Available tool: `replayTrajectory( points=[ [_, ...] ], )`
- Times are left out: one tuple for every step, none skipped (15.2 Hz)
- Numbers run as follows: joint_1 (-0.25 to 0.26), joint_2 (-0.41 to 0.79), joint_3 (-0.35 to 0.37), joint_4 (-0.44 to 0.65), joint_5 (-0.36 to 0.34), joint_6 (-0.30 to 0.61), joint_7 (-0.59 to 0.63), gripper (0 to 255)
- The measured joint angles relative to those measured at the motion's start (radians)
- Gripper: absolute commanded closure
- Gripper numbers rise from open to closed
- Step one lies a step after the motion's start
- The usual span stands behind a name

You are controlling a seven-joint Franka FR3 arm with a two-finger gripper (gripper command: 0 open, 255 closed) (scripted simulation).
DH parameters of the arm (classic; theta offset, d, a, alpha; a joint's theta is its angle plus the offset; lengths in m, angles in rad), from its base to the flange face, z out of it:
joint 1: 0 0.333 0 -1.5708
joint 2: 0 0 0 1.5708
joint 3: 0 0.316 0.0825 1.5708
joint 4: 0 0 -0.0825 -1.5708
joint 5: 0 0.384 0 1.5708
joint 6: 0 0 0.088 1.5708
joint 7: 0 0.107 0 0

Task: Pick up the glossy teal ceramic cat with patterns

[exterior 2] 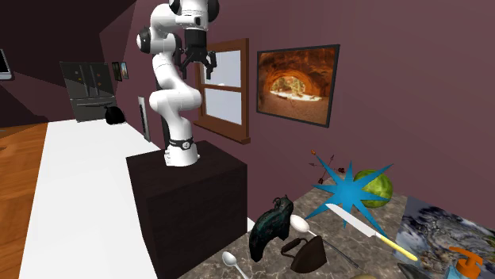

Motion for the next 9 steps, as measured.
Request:
replayTrajectory(
  points=[
    [0.000, 0.000, 0.000, 0.000, 0.000, 0.000, 0.000, 0],
    [0.004, 0.004, -0.005, -0.011, -0.006, 0.016, -0.016, 0],
    [0.009, 0.013, -0.017, -0.031, -0.018, 0.047, -0.044, 0],
    [0.016, 0.021, -0.029, -0.051, -0.030, 0.078, -0.077, 0],
    [0.025, 0.049, -0.038, -0.057, -0.040, 0.114, -0.107, 0],
    [0.033, 0.060, -0.047, -0.076, -0.051, 0.148, -0.138, 0],
    [0.042, 0.076, -0.054, -0.093, -0.060, 0.185, -0.167, 0],
    [0.047, 0.091, -0.071, -0.105, -0.075, 0.217, -0.206, 0],
    [0.057, 0.121, -0.077, -0.112, -0.083, 0.257, -0.234, 0]
  ],
)
